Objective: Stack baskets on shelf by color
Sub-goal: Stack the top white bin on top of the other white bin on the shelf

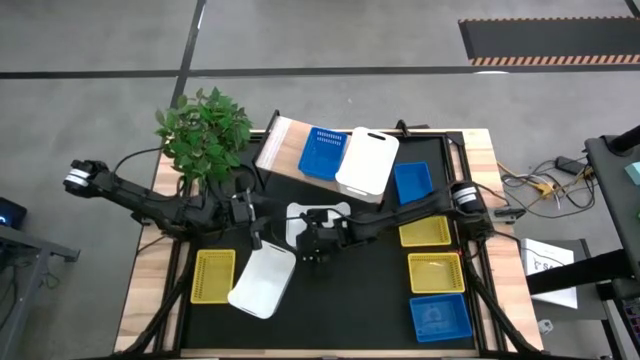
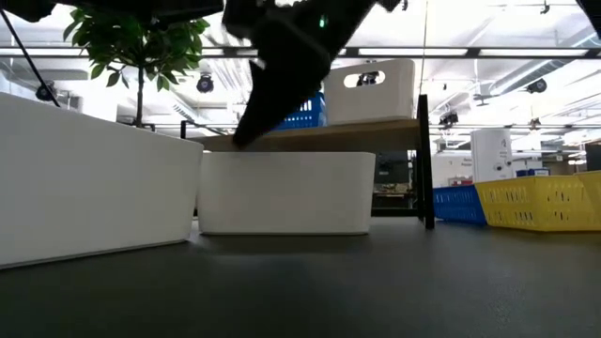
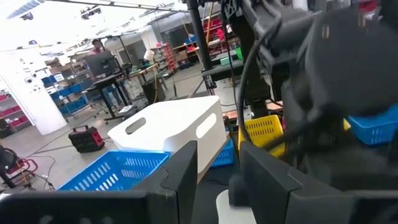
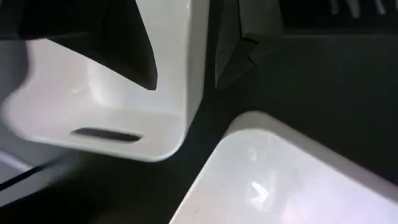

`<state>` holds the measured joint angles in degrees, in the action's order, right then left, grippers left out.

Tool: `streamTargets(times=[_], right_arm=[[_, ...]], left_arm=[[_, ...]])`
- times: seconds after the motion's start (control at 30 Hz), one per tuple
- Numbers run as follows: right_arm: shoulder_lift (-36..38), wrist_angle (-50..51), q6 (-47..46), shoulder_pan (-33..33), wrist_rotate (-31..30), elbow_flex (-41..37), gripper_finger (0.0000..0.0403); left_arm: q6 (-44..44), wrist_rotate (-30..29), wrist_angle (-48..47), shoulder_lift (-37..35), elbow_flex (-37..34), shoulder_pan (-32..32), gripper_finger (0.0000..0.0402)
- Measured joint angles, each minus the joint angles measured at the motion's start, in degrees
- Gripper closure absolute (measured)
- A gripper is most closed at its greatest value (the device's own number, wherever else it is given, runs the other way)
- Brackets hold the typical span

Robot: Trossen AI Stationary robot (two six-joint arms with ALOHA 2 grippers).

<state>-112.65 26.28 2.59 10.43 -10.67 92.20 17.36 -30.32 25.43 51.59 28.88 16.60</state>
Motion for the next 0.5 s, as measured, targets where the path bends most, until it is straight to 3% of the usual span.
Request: streamTargets(times=[0.23, 0.5], right_arm=[[-3.0, 0.6, 1.4, -0.7, 0.2, 0.0, 0.0266], [-0.7, 5.1, 3.5, -0.6, 3.2, 0.3, 0.0375]], left_arm=[[0.0, 0.0, 0.0, 0.1, -0.1, 0.0, 0.0297], [0.0, 0.0, 0.2, 0.1, -0.1, 0.0, 0.0297]])
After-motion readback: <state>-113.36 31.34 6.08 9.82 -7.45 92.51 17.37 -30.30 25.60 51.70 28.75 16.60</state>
